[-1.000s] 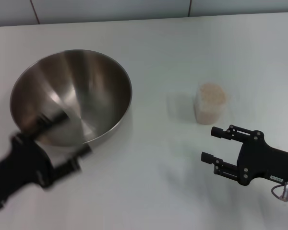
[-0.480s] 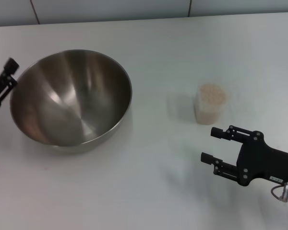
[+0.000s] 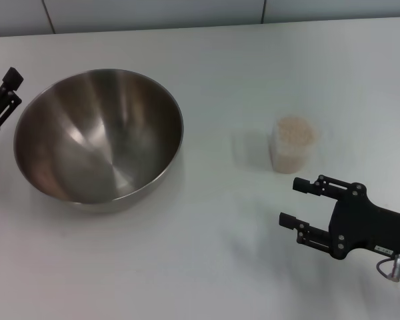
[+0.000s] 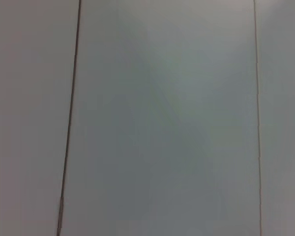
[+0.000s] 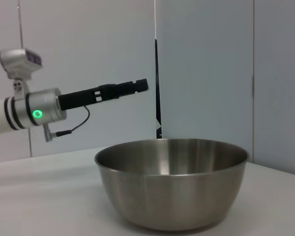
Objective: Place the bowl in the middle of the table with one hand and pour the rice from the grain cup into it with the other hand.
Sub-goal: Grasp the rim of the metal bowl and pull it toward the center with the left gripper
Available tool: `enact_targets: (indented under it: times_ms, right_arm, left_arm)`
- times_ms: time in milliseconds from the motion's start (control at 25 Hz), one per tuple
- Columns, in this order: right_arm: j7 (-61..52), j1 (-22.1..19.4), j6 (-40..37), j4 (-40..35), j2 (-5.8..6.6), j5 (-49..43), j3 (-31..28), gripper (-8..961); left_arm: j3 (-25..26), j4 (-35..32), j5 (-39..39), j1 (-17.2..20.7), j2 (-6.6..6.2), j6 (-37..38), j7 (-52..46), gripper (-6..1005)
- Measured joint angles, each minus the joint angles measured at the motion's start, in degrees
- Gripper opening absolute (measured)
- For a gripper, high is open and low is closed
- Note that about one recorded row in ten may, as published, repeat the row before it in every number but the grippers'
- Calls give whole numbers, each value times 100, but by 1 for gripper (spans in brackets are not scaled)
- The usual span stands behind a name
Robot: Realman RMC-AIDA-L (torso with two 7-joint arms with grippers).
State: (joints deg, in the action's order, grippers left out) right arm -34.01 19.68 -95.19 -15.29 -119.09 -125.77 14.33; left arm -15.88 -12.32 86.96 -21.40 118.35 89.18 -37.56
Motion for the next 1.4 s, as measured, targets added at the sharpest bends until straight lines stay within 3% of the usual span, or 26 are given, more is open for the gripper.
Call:
enact_targets:
  times_ms: [160, 200, 240, 360, 600, 1000, 1200, 1400]
  right_arm:
    - [0, 1, -30, -1, 0, 0, 0, 633]
    - [0, 8, -42, -4, 2, 0, 0, 633]
    - [0, 8, -42, -4, 2, 0, 0, 633]
    - [0, 23, -52, -12, 7, 0, 0, 632]
    - [0, 51, -62, -18, 9, 0, 0, 631]
    - [0, 62, -36, -10, 9, 15, -1, 630]
    - [0, 62, -17, -5, 9, 27, 0, 630]
    - [0, 62, -8, 1, 9, 35, 0, 629]
  left_arm:
    - [-236, -510, 100, -56, -4, -377, -823, 826]
    - [-618, -1053, 201, -73, -4, -672, -1589, 826]
    - [-618, -1053, 201, -73, -4, -672, -1589, 826]
    - [-1311, -1894, 449, -74, -8, -1121, -2767, 826]
    - [-2316, -3560, 1881, -105, -14, -1805, -5051, 826]
    - [-2704, -4362, 3924, -580, -10, -1840, -7073, 826]
    - [-2906, -4480, 4550, -773, 0, -1852, -7572, 826]
    - [-3086, -4568, 4688, -838, 0, -1842, -7702, 825]
